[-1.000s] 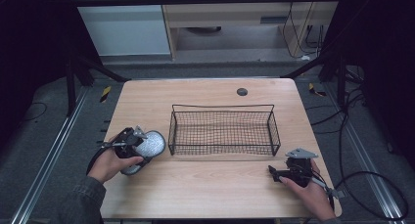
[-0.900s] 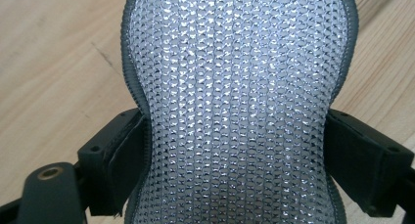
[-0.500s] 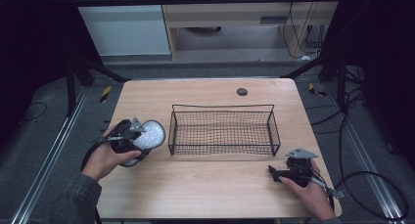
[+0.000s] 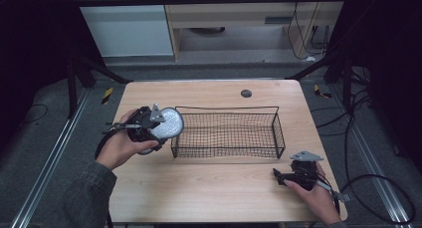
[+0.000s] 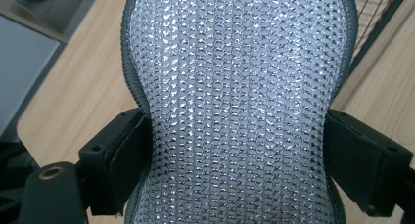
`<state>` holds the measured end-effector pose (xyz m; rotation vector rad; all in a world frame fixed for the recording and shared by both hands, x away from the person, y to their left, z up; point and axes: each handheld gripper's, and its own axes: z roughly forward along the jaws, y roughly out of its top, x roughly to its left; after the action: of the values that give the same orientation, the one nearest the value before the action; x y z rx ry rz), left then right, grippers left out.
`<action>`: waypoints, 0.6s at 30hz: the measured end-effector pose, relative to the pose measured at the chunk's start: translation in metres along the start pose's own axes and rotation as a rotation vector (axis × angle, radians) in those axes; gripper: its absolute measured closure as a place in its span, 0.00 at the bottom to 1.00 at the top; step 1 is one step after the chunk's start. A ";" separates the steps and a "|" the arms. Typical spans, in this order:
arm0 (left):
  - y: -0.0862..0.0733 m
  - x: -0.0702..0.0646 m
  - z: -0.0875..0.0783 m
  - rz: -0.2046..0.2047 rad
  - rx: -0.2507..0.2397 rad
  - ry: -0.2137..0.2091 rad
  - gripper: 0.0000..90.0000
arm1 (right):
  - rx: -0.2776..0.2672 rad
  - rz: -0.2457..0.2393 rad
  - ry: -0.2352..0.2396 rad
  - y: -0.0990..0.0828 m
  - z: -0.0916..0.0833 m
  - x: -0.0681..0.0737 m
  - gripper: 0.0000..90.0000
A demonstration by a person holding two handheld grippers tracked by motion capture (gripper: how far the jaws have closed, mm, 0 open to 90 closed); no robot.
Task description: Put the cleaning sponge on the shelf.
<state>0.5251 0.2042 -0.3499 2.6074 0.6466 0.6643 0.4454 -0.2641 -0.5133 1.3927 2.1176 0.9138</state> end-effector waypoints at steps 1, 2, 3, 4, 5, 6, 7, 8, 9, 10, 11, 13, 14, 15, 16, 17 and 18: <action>0.004 0.000 0.001 0.010 0.001 0.001 0.15 | 0.000 0.000 0.000 0.000 0.000 0.000 0.05; 0.008 0.000 0.002 0.015 0.001 0.006 0.15 | 0.000 0.000 0.000 0.000 0.000 0.000 0.05; 0.011 0.000 0.004 0.017 0.002 0.005 0.15 | -0.001 -0.001 0.001 0.000 0.000 0.000 0.05; 0.014 0.001 0.005 0.018 -0.001 0.006 0.15 | -0.001 -0.002 0.001 0.000 0.000 0.000 0.05; 0.018 0.001 0.007 0.018 -0.006 0.003 0.15 | -0.001 -0.002 0.001 0.000 0.000 0.000 0.05; 0.021 0.001 0.008 0.022 -0.005 -0.001 0.15 | -0.001 -0.002 0.002 0.000 0.000 0.000 0.05; 0.024 0.001 0.009 0.028 -0.007 0.002 0.15 | 0.000 -0.002 0.001 0.000 0.000 0.000 0.05; 0.027 0.000 0.010 0.034 -0.005 -0.002 0.15 | 0.000 -0.001 0.001 0.000 0.000 0.000 0.05; 0.030 0.000 0.011 0.043 -0.005 -0.001 0.16 | 0.000 -0.001 0.001 0.000 0.000 0.000 0.05; 0.033 -0.001 0.011 0.045 -0.008 -0.001 0.16 | 0.000 -0.002 0.001 0.000 0.000 0.000 0.05; 0.036 -0.002 0.012 0.051 -0.006 -0.001 0.16 | 0.000 -0.002 0.001 0.000 0.000 0.000 0.05; 0.041 -0.003 0.012 0.066 -0.008 0.004 0.16 | 0.000 -0.002 0.001 0.000 0.000 0.000 0.05; 0.043 -0.003 0.011 0.070 -0.010 0.006 0.16 | 0.000 -0.003 0.000 0.000 0.000 0.000 0.05; 0.044 -0.003 0.011 0.070 -0.013 0.006 0.16 | 0.000 -0.002 0.000 0.000 0.000 0.000 0.05; 0.046 -0.004 0.011 0.073 -0.012 0.007 0.16 | 0.000 -0.002 0.000 0.000 0.000 0.000 0.05; 0.047 -0.003 0.011 0.076 -0.013 0.007 0.16 | 0.000 -0.003 0.000 0.000 0.000 0.000 0.05; 0.048 -0.004 0.012 0.077 -0.013 0.004 0.16 | 0.000 -0.003 0.000 0.000 0.000 0.000 0.05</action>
<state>0.5445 0.1598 -0.3388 2.6305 0.5436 0.6946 0.4453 -0.2638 -0.5133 1.3892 2.1189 0.9131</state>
